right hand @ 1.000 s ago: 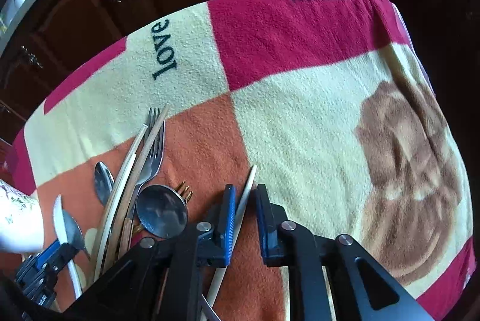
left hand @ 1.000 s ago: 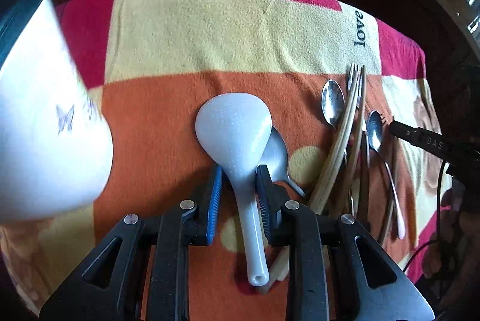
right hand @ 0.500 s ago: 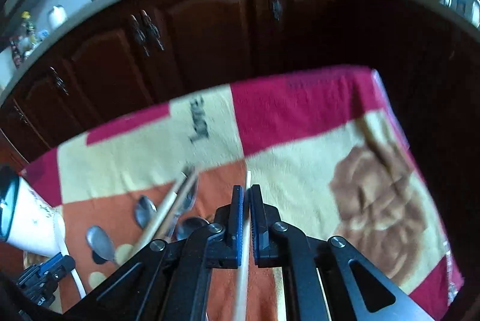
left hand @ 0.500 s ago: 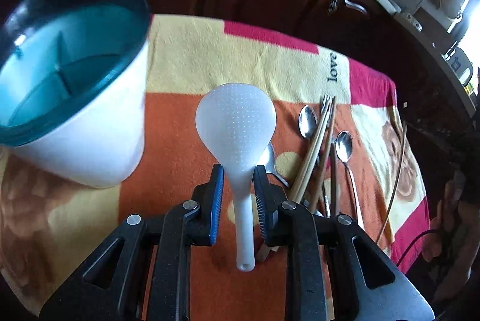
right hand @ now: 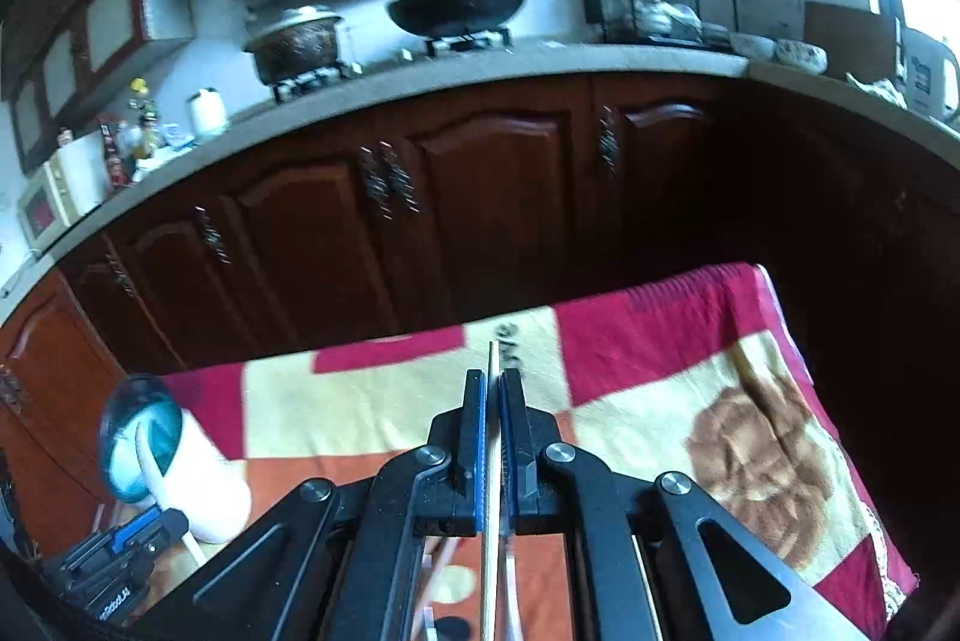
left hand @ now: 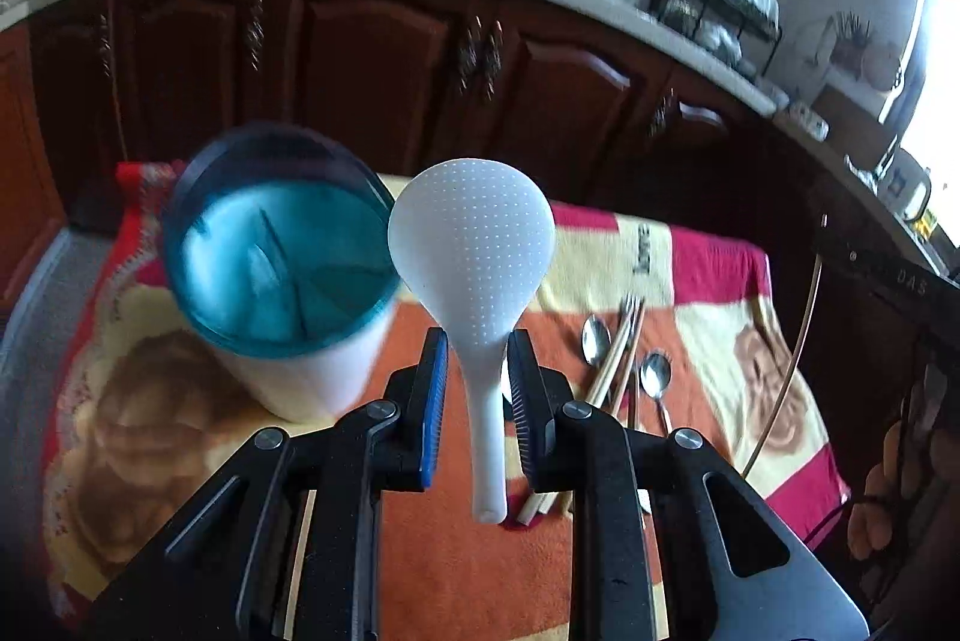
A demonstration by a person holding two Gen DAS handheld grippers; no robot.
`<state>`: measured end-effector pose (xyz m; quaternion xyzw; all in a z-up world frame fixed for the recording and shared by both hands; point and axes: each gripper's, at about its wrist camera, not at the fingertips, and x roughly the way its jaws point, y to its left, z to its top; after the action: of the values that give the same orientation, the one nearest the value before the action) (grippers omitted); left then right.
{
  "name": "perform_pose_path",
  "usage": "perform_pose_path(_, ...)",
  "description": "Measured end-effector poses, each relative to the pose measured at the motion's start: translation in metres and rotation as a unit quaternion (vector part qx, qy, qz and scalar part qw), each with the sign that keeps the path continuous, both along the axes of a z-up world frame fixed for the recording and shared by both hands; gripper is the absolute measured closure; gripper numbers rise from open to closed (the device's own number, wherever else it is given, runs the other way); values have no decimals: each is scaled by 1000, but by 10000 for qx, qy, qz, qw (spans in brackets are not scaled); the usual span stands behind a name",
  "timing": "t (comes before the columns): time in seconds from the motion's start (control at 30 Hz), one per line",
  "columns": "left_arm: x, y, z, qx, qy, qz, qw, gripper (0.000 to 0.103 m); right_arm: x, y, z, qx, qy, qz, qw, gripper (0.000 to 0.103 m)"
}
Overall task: Organize utensils
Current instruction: 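Lift the rice paddle into the teal-rimmed cup with the left tool while the right tool carries the chopstick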
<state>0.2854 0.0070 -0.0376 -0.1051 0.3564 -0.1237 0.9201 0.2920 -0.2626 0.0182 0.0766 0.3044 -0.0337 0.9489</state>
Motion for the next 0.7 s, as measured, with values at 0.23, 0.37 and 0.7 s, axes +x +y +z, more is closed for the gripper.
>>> perform_pose_path(0.23, -6, 26, 34, 332, -428, 436, 9976, 84, -2, 42, 23, 284, -156, 493, 9983, 99)
perform_pose_path(0.37, -6, 38, 42, 417, -531, 627, 9957, 84, -1, 65, 32, 375, -259, 700, 9965, 99)
perform_pose_path(0.7, 4, 78, 55, 323, -774, 930, 9921, 84, 14, 118, 61, 618, -696, 1186, 9886, 99)
